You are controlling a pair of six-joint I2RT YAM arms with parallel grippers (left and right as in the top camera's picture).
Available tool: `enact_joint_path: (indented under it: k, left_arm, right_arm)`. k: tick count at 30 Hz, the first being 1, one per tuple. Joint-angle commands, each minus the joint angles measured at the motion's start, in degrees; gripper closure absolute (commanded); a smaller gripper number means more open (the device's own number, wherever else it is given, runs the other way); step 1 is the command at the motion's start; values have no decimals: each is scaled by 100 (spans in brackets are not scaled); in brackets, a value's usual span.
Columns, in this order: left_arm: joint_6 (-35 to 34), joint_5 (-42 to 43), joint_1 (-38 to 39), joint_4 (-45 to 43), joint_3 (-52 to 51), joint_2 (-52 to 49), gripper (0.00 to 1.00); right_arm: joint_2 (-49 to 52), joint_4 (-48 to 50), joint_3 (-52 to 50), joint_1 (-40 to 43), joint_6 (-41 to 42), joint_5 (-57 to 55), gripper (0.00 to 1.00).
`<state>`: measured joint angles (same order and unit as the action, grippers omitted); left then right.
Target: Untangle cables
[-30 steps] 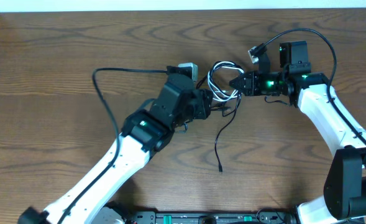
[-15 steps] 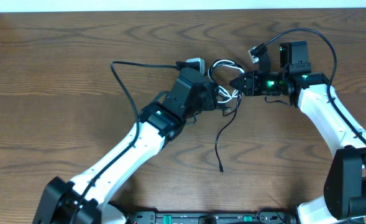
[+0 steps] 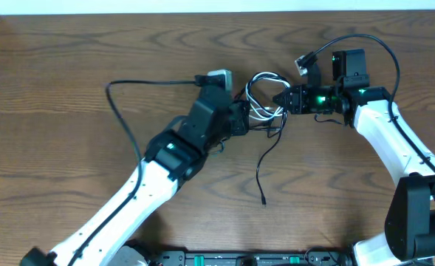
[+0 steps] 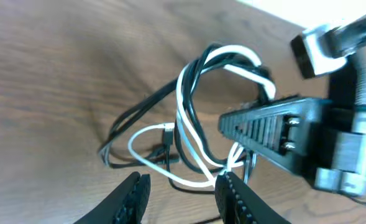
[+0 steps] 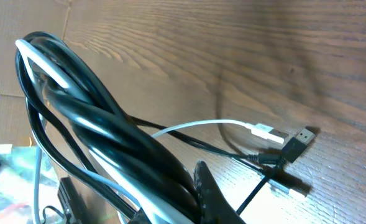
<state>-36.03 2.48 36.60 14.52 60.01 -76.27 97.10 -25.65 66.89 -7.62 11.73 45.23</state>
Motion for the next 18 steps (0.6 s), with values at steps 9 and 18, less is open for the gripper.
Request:
enact_joint_path:
  k: [9,18]
  left_arm:
    - [-138,-166,13,-629,31,-876,52]
    - [-114,-168,13,-1097,31,-1023,49]
  right_arm:
    - [-13,11,7,2,0,166,99]
    - [-13,9,7,0,0,166,99]
